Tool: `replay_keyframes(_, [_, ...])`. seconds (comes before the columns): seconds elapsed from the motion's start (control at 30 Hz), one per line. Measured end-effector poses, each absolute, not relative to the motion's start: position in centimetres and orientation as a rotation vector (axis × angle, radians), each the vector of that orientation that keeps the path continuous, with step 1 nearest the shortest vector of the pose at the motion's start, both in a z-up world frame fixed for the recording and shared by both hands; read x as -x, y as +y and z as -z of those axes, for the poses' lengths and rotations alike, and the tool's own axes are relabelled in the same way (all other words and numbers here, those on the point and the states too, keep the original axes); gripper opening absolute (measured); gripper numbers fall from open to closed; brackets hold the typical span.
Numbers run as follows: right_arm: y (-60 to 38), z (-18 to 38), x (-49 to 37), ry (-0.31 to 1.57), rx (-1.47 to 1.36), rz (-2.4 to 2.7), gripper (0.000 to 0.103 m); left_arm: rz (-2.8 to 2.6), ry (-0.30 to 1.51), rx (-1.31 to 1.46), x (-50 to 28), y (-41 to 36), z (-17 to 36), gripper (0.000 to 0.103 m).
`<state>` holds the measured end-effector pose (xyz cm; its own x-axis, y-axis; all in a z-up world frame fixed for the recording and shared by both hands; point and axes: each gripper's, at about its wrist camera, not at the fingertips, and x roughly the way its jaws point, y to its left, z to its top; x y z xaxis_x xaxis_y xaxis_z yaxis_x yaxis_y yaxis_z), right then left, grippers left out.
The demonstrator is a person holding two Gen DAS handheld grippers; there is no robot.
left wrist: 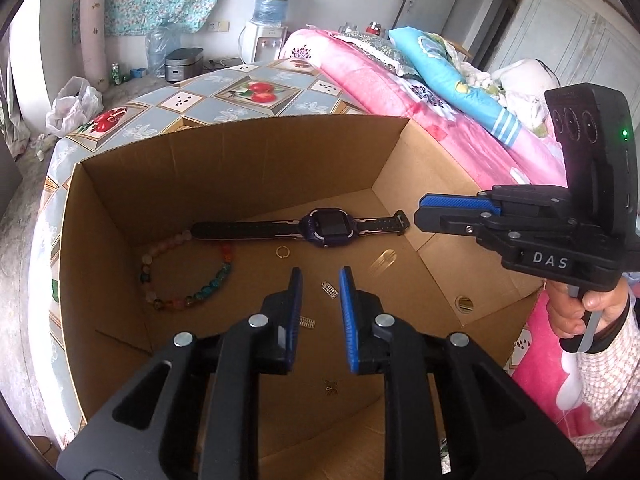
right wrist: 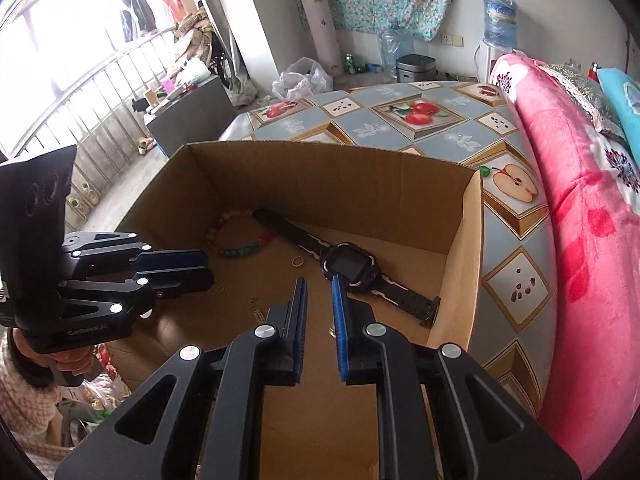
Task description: Organize jewelry
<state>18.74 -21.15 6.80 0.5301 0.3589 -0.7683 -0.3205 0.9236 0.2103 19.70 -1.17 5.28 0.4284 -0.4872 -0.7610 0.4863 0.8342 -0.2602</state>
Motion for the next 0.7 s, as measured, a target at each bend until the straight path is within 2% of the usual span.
replay_keyframes(0.27, [-22.9,-8.6,-17.9,0.863,-0.096,-0.391,0.02,0.597,0.903,-0.005,-18.9,-1.3,-6.3,0.021])
replay_keyframes(0.47, [-24.4,-10.9,-15.5,0.786,-0.125,-0.379,0.021,0.598,0.812,-0.025,-16.4,-1.1,-8.5,0.035])
replay_keyframes(0.7, [-26.2,-12.5,-11.2,0.703,-0.179,-0.379,0.024,0.625,0.715,0.001,-12.3,0.1,-10.9,0.056])
